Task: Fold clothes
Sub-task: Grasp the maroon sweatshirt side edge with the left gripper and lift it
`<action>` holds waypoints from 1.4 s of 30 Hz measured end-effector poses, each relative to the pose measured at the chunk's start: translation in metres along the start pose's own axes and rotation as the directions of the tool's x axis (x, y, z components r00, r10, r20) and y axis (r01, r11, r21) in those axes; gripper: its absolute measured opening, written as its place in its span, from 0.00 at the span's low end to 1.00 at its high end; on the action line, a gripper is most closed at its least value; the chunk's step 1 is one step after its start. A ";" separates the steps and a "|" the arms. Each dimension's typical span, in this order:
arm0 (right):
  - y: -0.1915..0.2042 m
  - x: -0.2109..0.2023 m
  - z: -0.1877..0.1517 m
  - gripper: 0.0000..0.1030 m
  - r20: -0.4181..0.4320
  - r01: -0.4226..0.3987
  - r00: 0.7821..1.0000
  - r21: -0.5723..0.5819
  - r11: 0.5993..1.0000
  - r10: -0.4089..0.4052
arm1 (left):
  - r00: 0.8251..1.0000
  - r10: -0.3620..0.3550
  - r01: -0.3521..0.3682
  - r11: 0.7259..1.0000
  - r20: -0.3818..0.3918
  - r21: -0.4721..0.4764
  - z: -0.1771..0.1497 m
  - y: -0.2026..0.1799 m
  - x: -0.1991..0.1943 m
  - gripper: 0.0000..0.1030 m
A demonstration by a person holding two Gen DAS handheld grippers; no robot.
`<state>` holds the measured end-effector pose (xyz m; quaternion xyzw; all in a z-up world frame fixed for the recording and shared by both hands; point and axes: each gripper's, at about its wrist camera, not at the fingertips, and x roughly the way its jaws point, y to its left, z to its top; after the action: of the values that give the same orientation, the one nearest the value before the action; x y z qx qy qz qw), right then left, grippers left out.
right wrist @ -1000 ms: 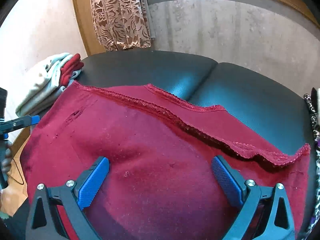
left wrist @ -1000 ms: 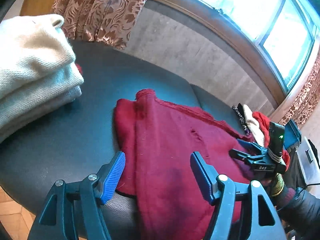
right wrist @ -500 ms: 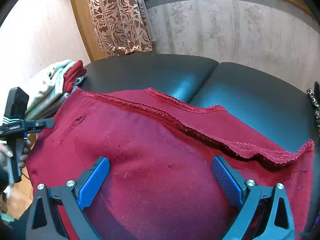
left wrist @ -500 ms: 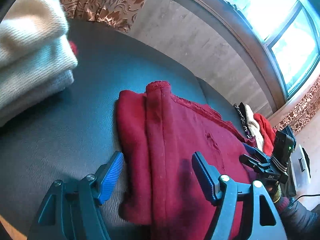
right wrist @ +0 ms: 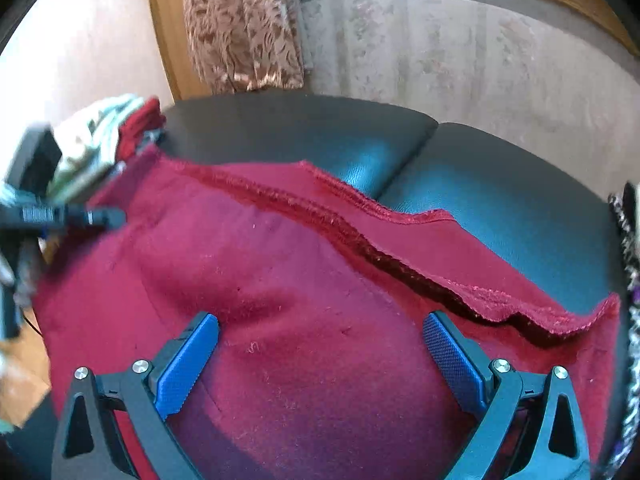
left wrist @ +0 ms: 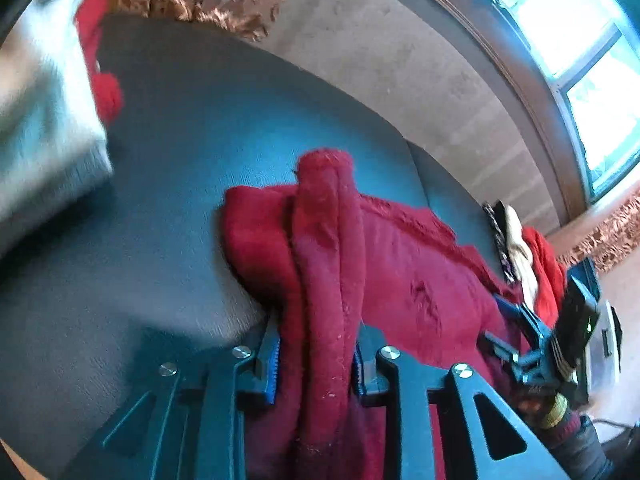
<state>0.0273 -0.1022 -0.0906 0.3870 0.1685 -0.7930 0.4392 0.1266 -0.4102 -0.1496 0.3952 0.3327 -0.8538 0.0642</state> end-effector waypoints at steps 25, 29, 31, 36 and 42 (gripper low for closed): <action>-0.037 -0.054 -0.061 1.00 -0.133 -0.171 0.979 -0.118 0.978 0.155 | 0.974 -0.227 0.227 0.974 -0.010 -0.003 0.053 -0.107 -0.075 0.15; -0.042 -0.056 -0.064 1.00 -0.093 -0.183 0.980 -0.091 0.979 0.174 | 0.950 -0.312 0.311 0.950 -0.025 -0.016 0.043 -0.147 -0.076 0.15; -0.043 -0.056 -0.066 1.00 -0.069 -0.181 0.982 -0.083 0.980 0.176 | 0.937 -0.347 0.346 0.938 -0.036 -0.017 0.040 -0.172 -0.074 0.15; -0.045 -0.058 -0.074 1.00 -0.003 -0.186 0.982 -0.051 0.981 0.186 | 0.908 -0.410 0.411 0.911 -0.083 -0.002 0.035 -0.244 -0.047 0.15; -0.051 -0.066 -0.079 1.00 0.072 -0.224 0.972 0.005 0.975 0.223 | 0.920 -0.314 0.330 0.943 -0.235 0.033 0.003 -0.298 0.029 0.15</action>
<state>0.0430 0.0116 -0.0952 0.3779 0.1027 -0.7530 0.5288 -0.0060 -0.1785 -0.0152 0.4317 0.3674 -0.8135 -0.1296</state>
